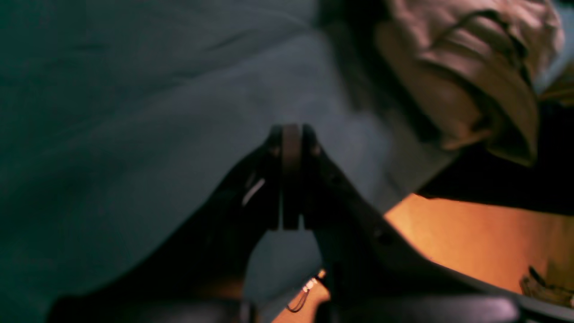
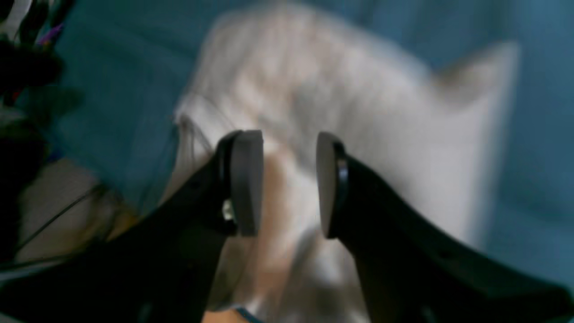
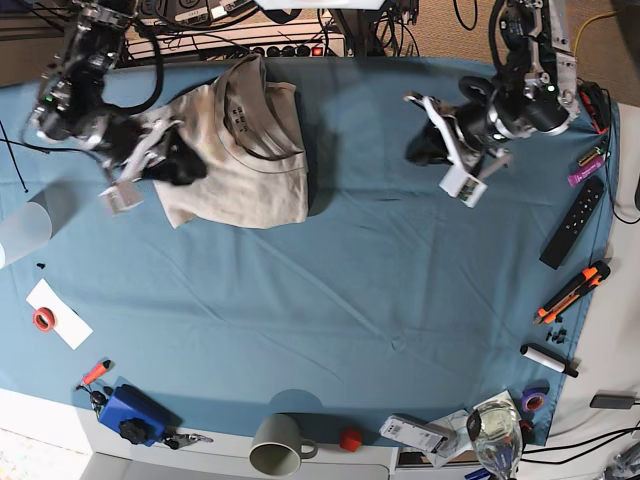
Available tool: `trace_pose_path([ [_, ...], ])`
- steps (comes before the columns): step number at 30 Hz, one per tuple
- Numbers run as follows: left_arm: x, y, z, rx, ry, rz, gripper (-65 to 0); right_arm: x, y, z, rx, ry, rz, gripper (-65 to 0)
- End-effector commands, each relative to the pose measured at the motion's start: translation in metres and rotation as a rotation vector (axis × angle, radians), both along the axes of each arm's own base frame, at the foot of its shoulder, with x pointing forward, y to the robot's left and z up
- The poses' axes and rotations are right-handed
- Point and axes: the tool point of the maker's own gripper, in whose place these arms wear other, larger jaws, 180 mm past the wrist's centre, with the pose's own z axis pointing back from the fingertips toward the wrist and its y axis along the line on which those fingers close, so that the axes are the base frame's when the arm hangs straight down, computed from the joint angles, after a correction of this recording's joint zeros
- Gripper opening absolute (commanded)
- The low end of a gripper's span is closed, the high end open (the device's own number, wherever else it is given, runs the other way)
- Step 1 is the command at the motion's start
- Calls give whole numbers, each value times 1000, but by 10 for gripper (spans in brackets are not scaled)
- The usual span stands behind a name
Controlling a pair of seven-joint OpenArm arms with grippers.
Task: Fold the T-shirt properly
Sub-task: 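Release the shirt and raise the right gripper away from the bundle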
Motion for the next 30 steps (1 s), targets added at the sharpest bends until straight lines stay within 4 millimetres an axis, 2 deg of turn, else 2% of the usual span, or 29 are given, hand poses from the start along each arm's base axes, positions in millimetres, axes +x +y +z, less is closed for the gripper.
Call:
trace_pose_path([
  [1, 0, -9, 9, -26, -30, -29, -650, 6, -11, 17, -30, -63, -24, -444],
  [6, -12, -29, 0, 17, -14, -114, -650, 4, -58, 37, -93, -123, -170, -444],
  [8, -15, -38, 0, 21, -27, -137, -566, -2, -73, 37, -133, -109, -198, -424],
  [11, -18, -46, -2, 26, -28, -152, -440, -13, -91, 29, -222, -63, -211, -348],
  [16, -19, -49, -3, 26, -19, -149, -422, -20, -110, 22, -324, -27, -234, -330],
  [20, -18, -49, -2, 23, -22, -147, -422, -13, -110, 19, -301, -30, -239, -330],
  [24, -18, -49, -3, 24, -22, -148, -422, -7, -108, -11, -236, 75, -230, -330],
  [27, -18, -49, -2, 24, -22, -147, -422, -2, -99, -33, -169, 157, -200, -330],
  [30, -18, -49, -2, 24, -22, -147, -422, 11, -81, -31, -60, 135, -165, -330],
])
